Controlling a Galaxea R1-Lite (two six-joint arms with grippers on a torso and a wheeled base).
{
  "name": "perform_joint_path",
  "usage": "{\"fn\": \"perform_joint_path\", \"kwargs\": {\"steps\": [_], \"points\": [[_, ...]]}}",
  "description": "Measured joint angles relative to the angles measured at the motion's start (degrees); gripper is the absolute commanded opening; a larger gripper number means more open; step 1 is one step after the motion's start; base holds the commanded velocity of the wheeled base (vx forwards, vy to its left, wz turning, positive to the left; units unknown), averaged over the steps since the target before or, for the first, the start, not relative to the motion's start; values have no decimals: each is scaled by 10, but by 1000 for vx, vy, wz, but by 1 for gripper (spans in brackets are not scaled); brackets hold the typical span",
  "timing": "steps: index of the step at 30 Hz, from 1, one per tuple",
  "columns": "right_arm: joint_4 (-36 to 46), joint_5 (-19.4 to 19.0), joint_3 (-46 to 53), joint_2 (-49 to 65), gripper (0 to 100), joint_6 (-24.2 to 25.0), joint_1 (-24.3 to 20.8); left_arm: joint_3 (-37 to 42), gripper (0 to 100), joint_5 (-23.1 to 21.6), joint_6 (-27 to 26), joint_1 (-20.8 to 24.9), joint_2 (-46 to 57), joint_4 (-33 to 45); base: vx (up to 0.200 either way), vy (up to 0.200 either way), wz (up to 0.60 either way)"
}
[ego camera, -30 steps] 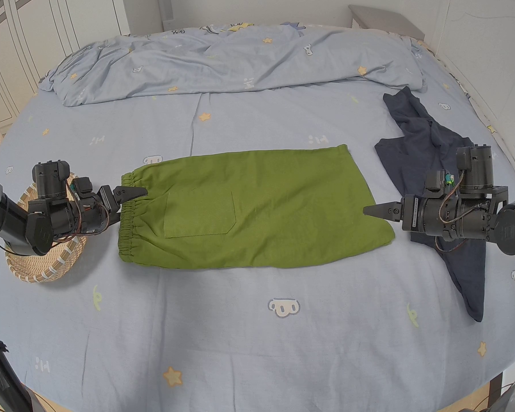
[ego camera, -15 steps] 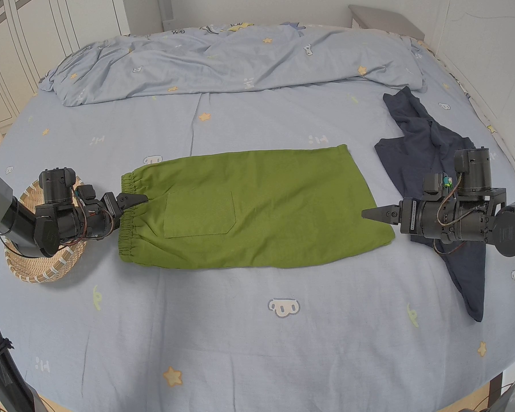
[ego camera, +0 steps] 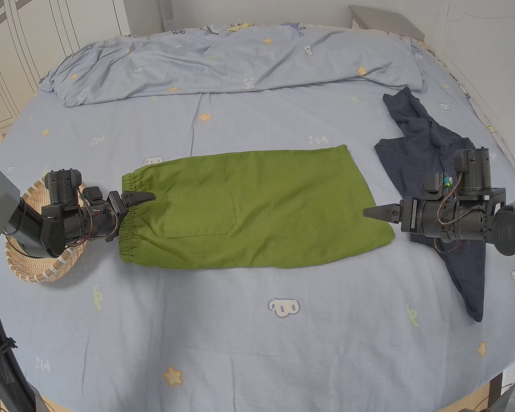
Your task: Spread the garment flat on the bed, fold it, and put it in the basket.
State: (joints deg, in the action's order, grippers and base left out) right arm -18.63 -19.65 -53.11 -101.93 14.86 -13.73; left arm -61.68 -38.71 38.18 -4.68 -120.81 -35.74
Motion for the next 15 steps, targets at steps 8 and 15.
{"fn": "perform_joint_path", "kwargs": {"steps": [8, 15], "points": [[-1, 0, -1, -3, 100, 0, 3, -9, 0, -2, 2, 0, -8, -3, 0, 0, 0], [3, -3, -7, -6, 100, 0, 6, -21, 0, -2, 4, 0, -12, -1, 0, 0, 0]]}}
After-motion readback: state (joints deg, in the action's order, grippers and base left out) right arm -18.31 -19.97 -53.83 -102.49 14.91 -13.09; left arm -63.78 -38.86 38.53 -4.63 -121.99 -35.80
